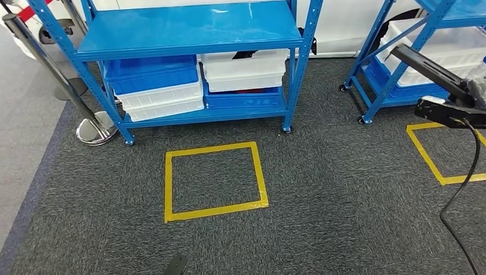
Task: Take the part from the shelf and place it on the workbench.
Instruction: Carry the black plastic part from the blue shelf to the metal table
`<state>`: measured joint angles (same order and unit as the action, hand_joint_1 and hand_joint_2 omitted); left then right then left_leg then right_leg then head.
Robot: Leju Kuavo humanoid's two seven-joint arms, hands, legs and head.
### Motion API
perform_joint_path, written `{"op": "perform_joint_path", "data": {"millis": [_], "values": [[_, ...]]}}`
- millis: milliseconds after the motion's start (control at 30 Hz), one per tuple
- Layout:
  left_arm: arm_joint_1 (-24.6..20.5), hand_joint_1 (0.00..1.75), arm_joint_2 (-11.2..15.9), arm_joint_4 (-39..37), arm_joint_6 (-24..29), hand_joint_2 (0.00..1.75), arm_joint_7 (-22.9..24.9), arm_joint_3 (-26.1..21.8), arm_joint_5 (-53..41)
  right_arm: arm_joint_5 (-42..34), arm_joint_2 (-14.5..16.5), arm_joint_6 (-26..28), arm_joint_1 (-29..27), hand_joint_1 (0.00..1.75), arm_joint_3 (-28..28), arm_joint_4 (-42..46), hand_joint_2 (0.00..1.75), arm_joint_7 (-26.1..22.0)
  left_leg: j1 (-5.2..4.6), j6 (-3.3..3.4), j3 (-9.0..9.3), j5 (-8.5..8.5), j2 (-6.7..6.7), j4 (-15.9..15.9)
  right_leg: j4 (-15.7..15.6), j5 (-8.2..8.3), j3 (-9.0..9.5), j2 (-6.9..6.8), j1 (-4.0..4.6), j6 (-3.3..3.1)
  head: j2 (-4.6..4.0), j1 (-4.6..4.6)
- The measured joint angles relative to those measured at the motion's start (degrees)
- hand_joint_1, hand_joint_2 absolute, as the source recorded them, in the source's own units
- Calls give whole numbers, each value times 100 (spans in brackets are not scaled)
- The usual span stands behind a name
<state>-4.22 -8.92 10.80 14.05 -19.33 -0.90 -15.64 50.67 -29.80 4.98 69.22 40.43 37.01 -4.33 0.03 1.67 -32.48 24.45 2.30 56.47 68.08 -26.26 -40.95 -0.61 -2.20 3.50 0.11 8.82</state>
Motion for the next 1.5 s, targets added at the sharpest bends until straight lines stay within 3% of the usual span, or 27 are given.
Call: {"op": "perform_joint_path", "data": {"millis": [67,100,200,267,300,400,433,467,533,600,633,700,733,800,867,933,967,1033,1100,1133,1233,1300,1367,1400,1433,1467,1500], "values": [[-1,0,-12,0,-14,0,-11,-1,-37,-29,-118,72,-152,175,-59,57,175,0,-16,-61,-41,62,89,105,-672,193,385,-181,25,-33,-1,0],[-1,0,-16,0,-16,0,-16,-1,-56,-38,-162,108,-218,175,-84,83,175,0,-31,-90,-56,88,128,148,-833,217,466,-228,45,-73,0,1],[-5,0,-26,0,-23,0,-29,1,-80,-45,-292,153,-392,175,-120,144,175,1,-51,-167,-70,134,249,193,-853,230,431,-101,65,-202,1,0],[-7,0,-28,0,-28,0,-34,1,-80,-43,-353,160,-458,175,-138,190,175,10,-27,-230,-139,296,138,371,-864,262,403,-7,45,-275,1,0],[-5,0,-29,0,-30,0,-37,1,-80,-43,-362,161,-475,175,-144,216,175,16,-12,-257,-243,468,29,619,-870,278,389,40,36,-310,1,1],[7,0,-29,0,-36,0,-39,1,-80,-42,-367,162,-530,175,-151,272,175,27,4,-275,-694,1002,-161,1717,-868,312,341,213,59,-364,-1,1],[8,0,-29,0,-38,0,-39,1,-80,-41,-367,162,-555,175,-152,279,175,27,3,-261,-747,1018,-171,1868,-866,322,332,277,73,-368,-1,0],[8,0,-30,0,-40,0,-39,1,-80,-39,-369,160,-574,175,-154,287,175,32,0,-232,-690,919,-183,1780,-865,332,327,344,87,-367,-1,0],[4,0,-28,0,-44,0,-38,1,-80,-26,-374,149,-590,175,-170,313,175,62,-19,-122,-323,535,-316,1043,-865,354,323,472,106,-358,-1,1],[-1,0,-21,0,-61,0,-32,1,-81,-2,-381,112,-573,175,-196,349,175,107,-30,-6,-5,306,-537,392,-869,389,302,576,101,-320,-1,2],[-6,0,-18,0,-74,0,-23,1,-84,9,-393,80,-569,175,-207,367,175,125,-38,26,54,285,-606,261,-875,411,285,624,80,-288,-1,1],[-19,0,-17,0,-93,0,-7,1,-90,25,-458,9,-589,175,-227,416,175,145,-46,36,90,247,-552,177,-918,469,263,723,48,-199,-1,1],[-27,0,-17,0,-98,0,1,0,-93,30,-501,-19,-607,175,-245,445,175,155,-38,34,111,197,-499,106,-925,477,251,687,44,-171,-1,-2],[-32,0,-17,0,-97,0,5,-1,-93,52,-563,-50,-603,175,-280,495,175,181,-20,49,148,90,-372,-48,-695,299,123,427,64,-144,0,-2],[-16,0,-18,0,-84,0,2,-2,-78,106,-566,-47,-591,175,-296,518,175,216,-29,65,139,58,-239,-89,-49,-75,-164,173,58,-117,0,-2],[11,0,-23,0,-51,0,-17,-14,-51,221,-493,-25,-609,175,-297,514,175,271,-30,57,114,66,-94,-66,472,-258,-364,111,27,-63,-1,-1],[23,0,-27,0,-31,0,-34,-26,-27,306,-426,-18,-605,175,-297,499,175,310,-27,41,100,77,-20,-42,465,-209,-326,87,8,-38,-1,-1],[45,0,-28,0,11,0,-70,-66,39,499,-216,-6,-534,175,-296,431,175,406,-13,-22,69,128,130,45,-153,60,54,-37,-21,7,-1,-1],[57,0,-23,0,50,0,-89,-133,120,665,81,15,-404,175,-290,298,175,471,-31,-105,22,199,271,144,-695,204,371,-178,5,-30,-1,0],[61,0,-22,0,64,0,-91,-169,145,726,231,26,-352,175,-287,217,175,486,-47,-141,14,225,331,181,-793,200,411,-201,23,-74,0,1],[59,0,-26,0,90,0,-94,-262,210,825,565,65,-300,175,-276,-14,175,483,-39,-231,17,267,410,228,-783,209,368,-65,45,-224,1,2],[71,0,-29,0,94,0,-98,-308,242,847,713,100,-287,175,-275,-111,175,481,0,-292,-99,462,196,482,-797,231,359,-2,42,-303,0,3],[104,0,-30,0,95,0,-100,-329,246,855,855,132,-283,175,-274,-175,175,481,18,-325,-407,837,-79,1185,-805,250,342,76,53,-353,-1,4],[121,0,-30,0,95,0,-100,-334,246,856,917,149,-290,175,-272,-209,175,474,18,-326,-589,987,-139,1578,-804,257,332,130,66,-367,-1,4],[133,0,-30,-1,96,0,-100,-337,246,856,961,169,-301,175,-269,-240,175,462,17,-317,-720,1049,-166,1844,-803,261,326,188,81,-376,-1,4],[139,0,-30,-1,96,0,-102,-339,246,856,994,187,-313,175,-265,-273,175,448,14,-295,-754,989,-180,1885,-801,265,323,249,96,-380,-1,4],[142,0,-31,-1,97,0,-107,-340,246,856,1013,205,-321,175,-262,-304,175,432,10,-260,-685,826,-200,1700,-798,268,323,311,110,-381,-1,4]]}}
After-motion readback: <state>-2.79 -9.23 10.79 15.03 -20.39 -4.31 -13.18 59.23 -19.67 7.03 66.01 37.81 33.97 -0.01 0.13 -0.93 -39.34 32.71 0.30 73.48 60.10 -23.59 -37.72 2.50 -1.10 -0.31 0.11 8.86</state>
